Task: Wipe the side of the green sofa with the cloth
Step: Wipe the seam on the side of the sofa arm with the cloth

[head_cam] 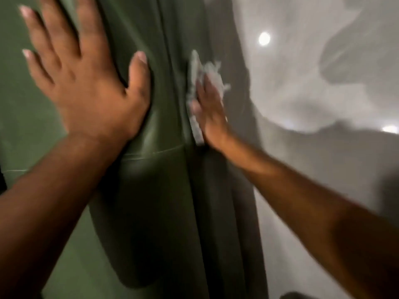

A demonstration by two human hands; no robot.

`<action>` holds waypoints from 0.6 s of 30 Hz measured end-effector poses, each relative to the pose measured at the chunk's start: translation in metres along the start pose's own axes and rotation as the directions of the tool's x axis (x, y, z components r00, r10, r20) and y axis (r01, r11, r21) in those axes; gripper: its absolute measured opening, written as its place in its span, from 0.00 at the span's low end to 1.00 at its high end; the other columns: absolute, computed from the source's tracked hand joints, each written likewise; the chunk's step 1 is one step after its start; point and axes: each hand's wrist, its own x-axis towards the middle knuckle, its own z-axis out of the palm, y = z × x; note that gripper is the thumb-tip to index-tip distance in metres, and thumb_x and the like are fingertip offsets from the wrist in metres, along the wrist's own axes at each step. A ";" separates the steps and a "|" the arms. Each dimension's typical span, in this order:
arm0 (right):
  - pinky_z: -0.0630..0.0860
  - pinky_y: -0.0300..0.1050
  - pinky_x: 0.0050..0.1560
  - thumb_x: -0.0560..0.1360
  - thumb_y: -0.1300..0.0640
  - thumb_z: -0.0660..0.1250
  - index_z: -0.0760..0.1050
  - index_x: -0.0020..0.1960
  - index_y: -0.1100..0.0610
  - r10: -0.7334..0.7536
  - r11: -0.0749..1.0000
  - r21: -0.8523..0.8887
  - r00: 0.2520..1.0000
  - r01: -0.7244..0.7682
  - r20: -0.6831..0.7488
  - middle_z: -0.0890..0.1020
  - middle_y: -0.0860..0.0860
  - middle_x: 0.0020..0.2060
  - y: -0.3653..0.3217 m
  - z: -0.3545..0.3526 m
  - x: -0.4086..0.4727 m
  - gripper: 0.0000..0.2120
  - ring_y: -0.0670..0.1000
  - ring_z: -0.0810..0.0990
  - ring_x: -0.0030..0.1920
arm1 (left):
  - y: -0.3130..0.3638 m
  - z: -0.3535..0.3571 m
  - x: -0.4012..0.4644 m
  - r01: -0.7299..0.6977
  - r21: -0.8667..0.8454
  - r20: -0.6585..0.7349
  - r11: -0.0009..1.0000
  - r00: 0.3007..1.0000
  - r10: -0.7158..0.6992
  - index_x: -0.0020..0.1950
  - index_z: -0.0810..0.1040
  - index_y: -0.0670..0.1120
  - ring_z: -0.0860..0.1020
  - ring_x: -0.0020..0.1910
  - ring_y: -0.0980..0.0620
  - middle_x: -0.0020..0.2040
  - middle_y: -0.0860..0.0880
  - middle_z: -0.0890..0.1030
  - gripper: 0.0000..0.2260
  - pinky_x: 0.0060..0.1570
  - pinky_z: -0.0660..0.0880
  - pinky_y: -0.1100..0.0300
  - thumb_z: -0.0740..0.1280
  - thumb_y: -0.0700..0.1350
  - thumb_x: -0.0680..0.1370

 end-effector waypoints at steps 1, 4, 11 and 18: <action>0.49 0.64 0.77 0.80 0.50 0.52 0.49 0.77 0.56 0.076 0.996 0.036 0.997 -0.076 -0.009 0.51 0.58 0.78 -0.008 -0.007 0.035 0.28 0.59 0.49 0.78 | -0.006 0.003 0.005 -0.004 -0.049 0.012 0.999 1.000 0.004 0.81 0.55 0.54 0.59 0.80 0.41 0.81 0.45 0.60 0.37 0.77 0.58 0.42 0.48 0.72 0.77; 0.47 0.63 0.77 0.78 0.46 0.50 0.51 0.77 0.56 0.219 0.960 0.173 0.975 -0.219 0.018 0.51 0.57 0.79 -0.014 -0.009 0.062 0.30 0.57 0.49 0.78 | -0.025 0.018 0.006 0.061 -0.115 0.026 0.991 0.998 -0.059 0.79 0.57 0.61 0.62 0.79 0.46 0.80 0.51 0.64 0.36 0.76 0.61 0.45 0.48 0.75 0.74; 0.47 0.64 0.77 0.74 0.34 0.48 0.43 0.66 0.22 0.357 0.928 0.129 0.934 -0.350 -0.031 0.46 0.48 0.79 0.053 0.023 -0.137 0.23 0.50 0.42 0.79 | -0.020 0.023 0.003 0.118 -0.065 -0.016 0.991 0.993 -0.119 0.79 0.55 0.61 0.61 0.79 0.46 0.80 0.52 0.62 0.36 0.76 0.59 0.45 0.45 0.76 0.74; 0.44 0.61 0.78 0.77 0.32 0.42 0.41 0.71 0.27 0.086 0.996 -0.026 0.989 -0.090 -0.119 0.48 0.46 0.77 0.027 0.035 -0.119 0.23 0.46 0.43 0.78 | 0.002 -0.001 -0.005 0.002 -0.069 -0.082 0.998 0.997 -0.008 0.82 0.51 0.51 0.57 0.80 0.38 0.82 0.41 0.56 0.37 0.75 0.60 0.37 0.50 0.69 0.78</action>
